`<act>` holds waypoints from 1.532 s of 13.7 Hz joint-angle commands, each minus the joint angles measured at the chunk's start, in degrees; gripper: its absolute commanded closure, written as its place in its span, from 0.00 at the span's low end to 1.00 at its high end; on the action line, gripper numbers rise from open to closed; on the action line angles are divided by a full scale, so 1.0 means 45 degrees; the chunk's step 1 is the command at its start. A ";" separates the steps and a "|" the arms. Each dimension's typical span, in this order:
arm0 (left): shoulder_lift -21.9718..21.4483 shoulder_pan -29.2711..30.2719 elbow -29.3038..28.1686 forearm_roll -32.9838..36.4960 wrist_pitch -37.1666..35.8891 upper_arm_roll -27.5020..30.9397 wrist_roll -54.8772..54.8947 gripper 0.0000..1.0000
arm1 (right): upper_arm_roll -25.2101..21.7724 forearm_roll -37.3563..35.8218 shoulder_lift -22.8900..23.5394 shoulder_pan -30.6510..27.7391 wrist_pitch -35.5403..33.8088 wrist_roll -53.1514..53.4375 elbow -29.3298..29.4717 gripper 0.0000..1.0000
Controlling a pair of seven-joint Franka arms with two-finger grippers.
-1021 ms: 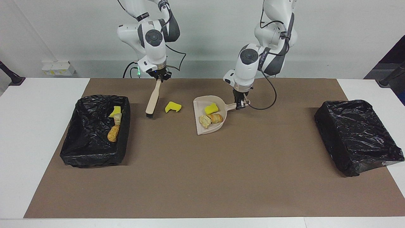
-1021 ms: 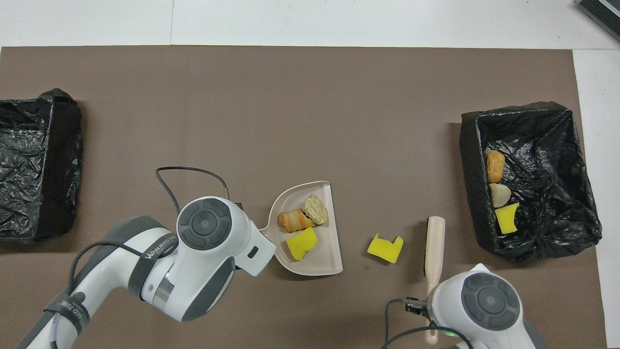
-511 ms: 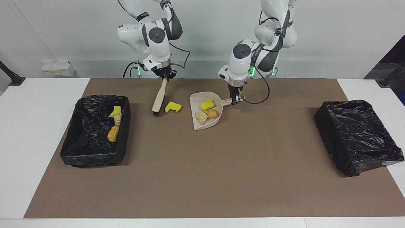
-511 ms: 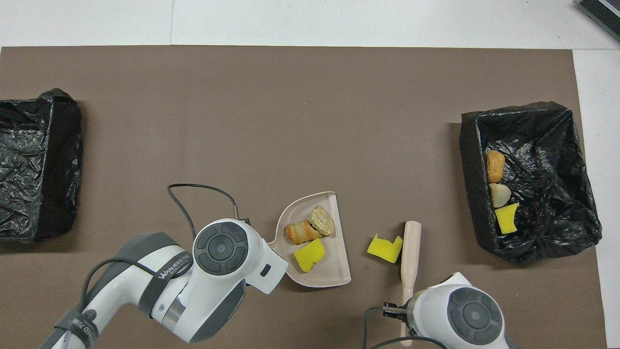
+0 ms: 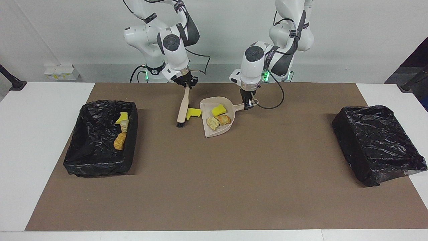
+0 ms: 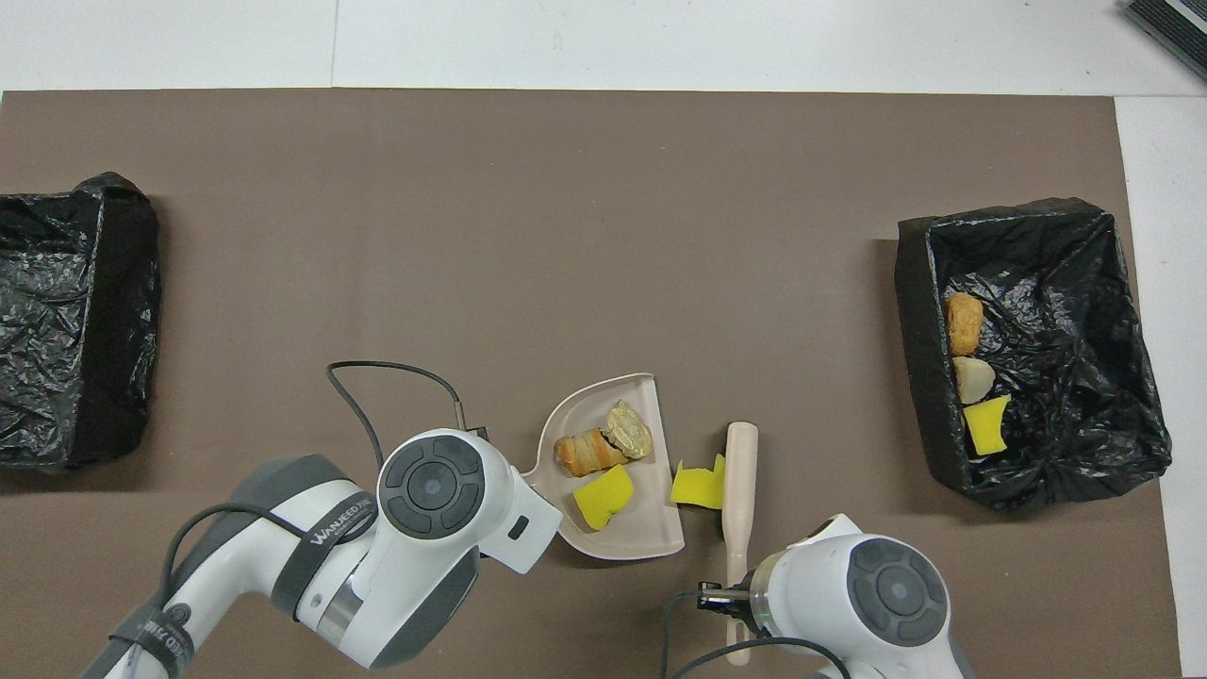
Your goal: Sweep and dump trash in bin
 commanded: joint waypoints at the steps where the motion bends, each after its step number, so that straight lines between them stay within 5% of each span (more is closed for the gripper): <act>1: -0.0018 0.0331 -0.0237 0.0033 0.0773 0.0095 0.0052 1.00 | 0.0048 0.0345 0.0367 0.0391 0.0129 -0.0082 0.0864 1.00; 9: 0.0158 0.2146 -0.0178 -0.0336 0.1223 0.0076 0.2957 1.00 | -0.0167 0.0111 0.0055 0.0041 -0.0279 -0.0238 0.2212 1.00; 12: 0.0294 0.3413 -0.0081 -0.2751 0.1204 0.0115 0.6132 1.00 | -0.0167 -0.1387 -0.0063 -0.0350 -0.1157 -0.0354 0.3186 1.00; 18: 0.0723 0.6208 0.2960 -0.3229 -0.1582 0.0134 1.0225 1.00 | 0.0047 -0.2370 0.0093 -0.0605 -0.2039 -0.0044 0.4186 1.00; 21: 0.1444 0.7243 0.5049 -0.2742 -0.3438 0.0173 1.1143 1.00 | 0.0282 -0.2564 0.0716 0.0523 -0.1495 0.2059 0.4167 1.00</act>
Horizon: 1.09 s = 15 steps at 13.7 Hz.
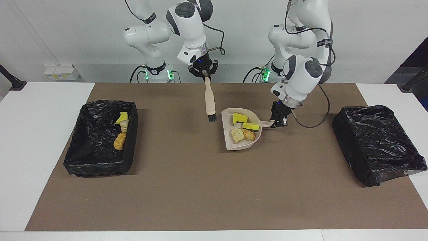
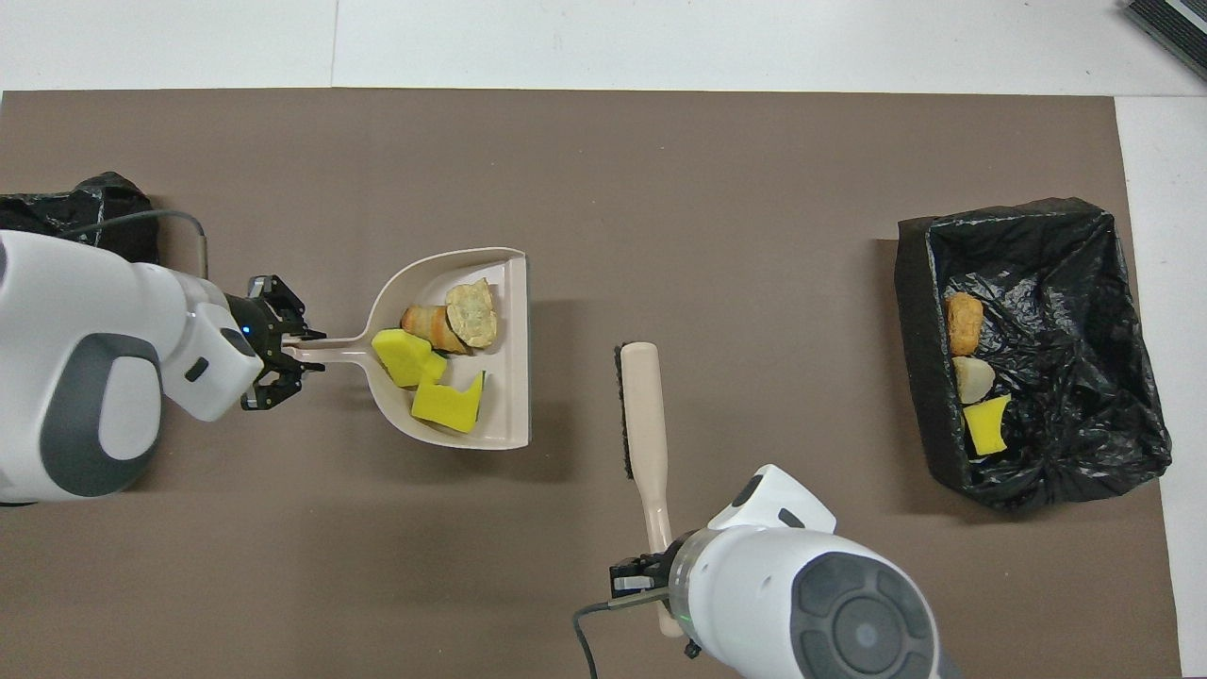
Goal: Sweep and dump trash in bin
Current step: 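Lift the dustpan with the left gripper while the right gripper lowers the brush, then tip the dustpan over the bin nearest the left gripper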
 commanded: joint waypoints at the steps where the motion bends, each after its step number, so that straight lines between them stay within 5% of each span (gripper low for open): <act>1: 0.1238 0.1068 0.2417 0.0510 -0.1935 -0.0063 0.0837 1.00 | 0.0234 -0.0514 0.0703 0.1018 0.0660 0.1845 0.0095 1.00; 5: 0.2334 0.2748 0.4939 0.1760 -0.3852 -0.0063 0.1540 1.00 | 0.0293 -0.1566 0.2030 0.3144 0.1617 0.4382 0.0055 1.00; 8: 0.2648 0.4192 0.5665 0.2114 -0.4168 -0.0043 0.2768 1.00 | 0.0273 -0.2076 0.3142 0.4532 0.2651 0.5674 -0.0120 1.00; 15: 0.3544 0.7240 0.8024 0.3734 -0.4247 0.0015 0.5774 1.00 | 0.0273 -0.2409 0.4044 0.4849 0.3533 0.6593 -0.0472 1.00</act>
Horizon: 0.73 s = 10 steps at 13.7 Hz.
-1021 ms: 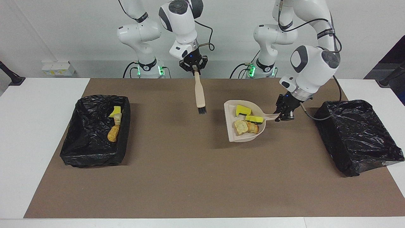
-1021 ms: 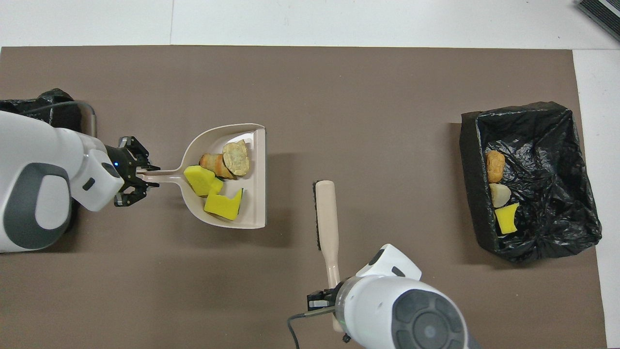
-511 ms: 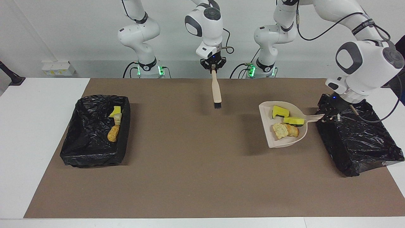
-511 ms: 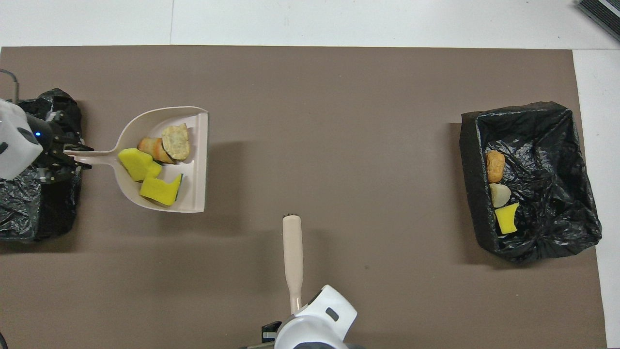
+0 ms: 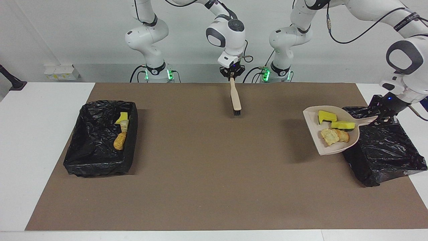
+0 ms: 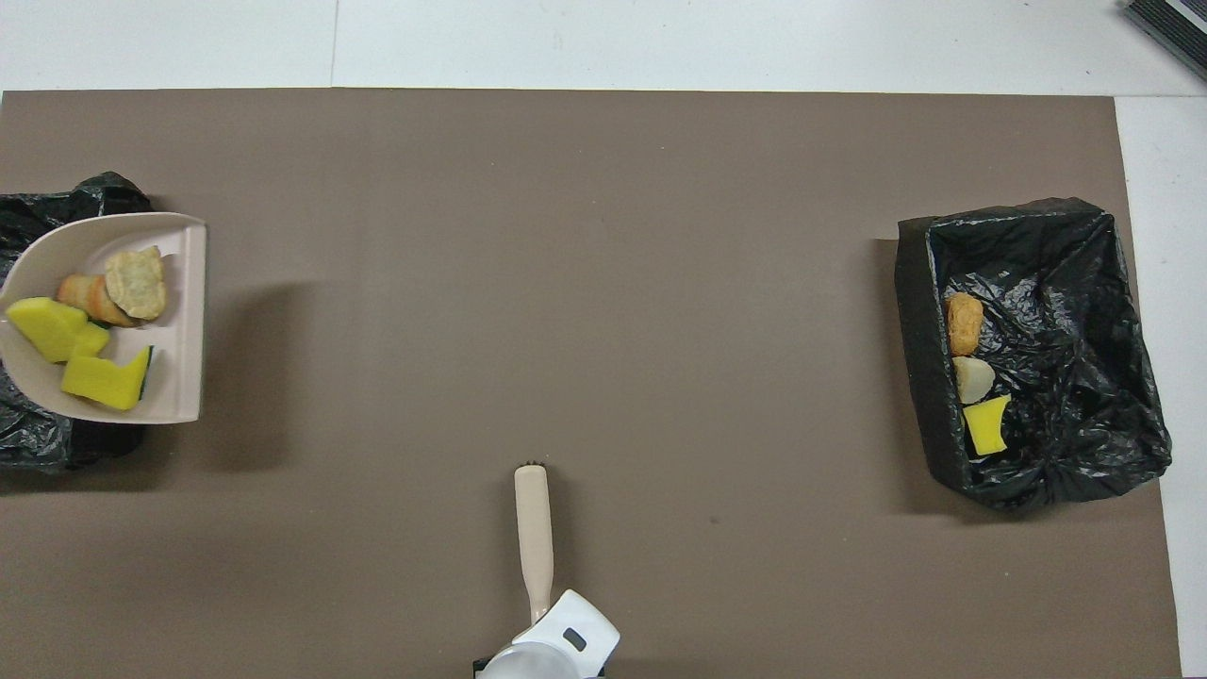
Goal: Sweep and dump trash in bin
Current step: 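Tip the dustpan over the bin nearest the left gripper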
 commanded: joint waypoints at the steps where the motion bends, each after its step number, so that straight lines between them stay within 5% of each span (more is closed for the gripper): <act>1: 0.0977 0.0880 0.1882 0.0635 -0.0322 -0.0127 0.1303 1.00 | 0.0028 -0.0335 -0.0046 -0.0008 0.0394 0.0824 -0.0202 1.00; 6: 0.0979 0.0240 0.1828 0.5372 0.1570 -0.0166 0.0664 1.00 | 0.0028 -0.0257 0.0188 -0.0243 0.0433 0.0709 -0.0182 0.80; 7: 0.0824 0.0044 0.1401 0.6525 0.1864 -0.0186 0.0159 1.00 | 0.0028 -0.0257 0.0189 -0.0359 0.0433 0.0611 -0.0201 0.53; 8: 0.0552 -0.0093 0.0952 0.7600 0.2003 -0.0166 -0.1238 1.00 | 0.0009 -0.0257 0.0208 -0.0399 0.0433 0.0629 -0.0182 0.39; 10: 0.0025 -0.0210 -0.0139 0.9108 0.2974 -0.0167 -0.2612 1.00 | -0.0069 -0.0374 0.0402 -0.0457 0.0433 0.0630 0.0245 0.25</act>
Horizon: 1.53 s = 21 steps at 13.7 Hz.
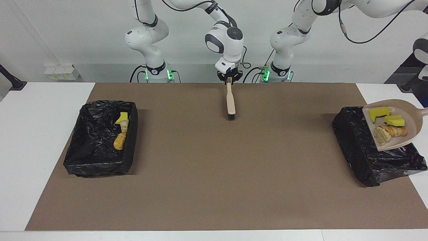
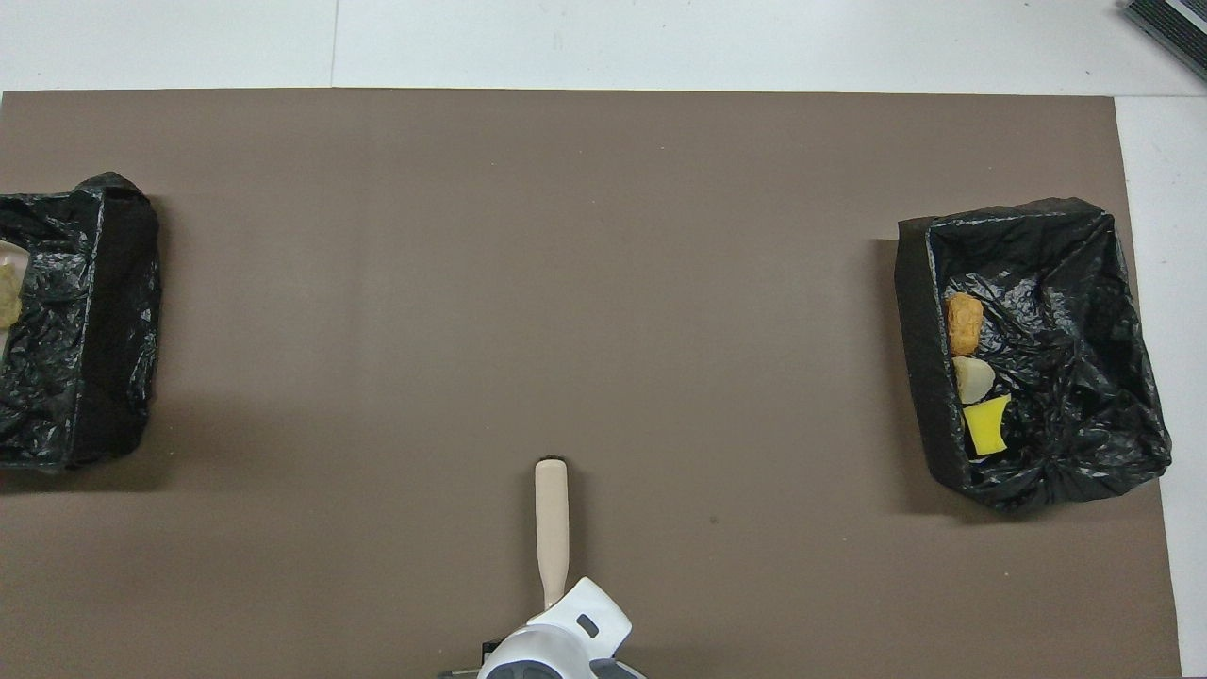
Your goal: Sweep and dump trash in bin
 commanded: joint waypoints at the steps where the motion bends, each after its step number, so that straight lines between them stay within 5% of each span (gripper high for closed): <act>1: -0.0907 -0.0197 -0.1522 0.2242 0.1260 0.0103 -0.2006 1.00 | -0.0066 -0.0344 0.0219 -0.0312 0.0304 0.0229 0.0504 0.23; 7: -0.1843 -0.1366 -0.1135 0.4966 -0.0122 0.0123 -0.3499 1.00 | -0.0085 -0.0539 -0.1826 -0.2753 -0.0202 -0.0919 0.1053 0.00; 11: -0.2080 -0.2072 -0.1095 0.4619 -0.1218 -0.0014 -0.3480 1.00 | -0.0125 -0.1085 -0.3469 -0.4937 -0.0634 -0.2265 0.1092 0.00; 13: -0.2061 -0.2324 -0.0979 0.3218 -0.1800 -0.0034 -0.3479 1.00 | -0.0144 -0.1028 -0.3861 -0.6206 -0.0654 -0.4195 0.1150 0.00; 18: -0.2060 -0.4159 -0.1055 0.0228 -0.4105 -0.0072 -0.4490 1.00 | -0.0418 -0.1203 -0.2696 -0.9000 -0.3772 -0.8086 0.4852 0.00; 21: -0.1924 -0.5466 -0.1464 -0.1490 -0.5026 -0.0131 -0.7200 1.00 | -0.0398 -0.2430 -0.1464 -0.9357 -0.5629 -0.8755 0.7452 0.00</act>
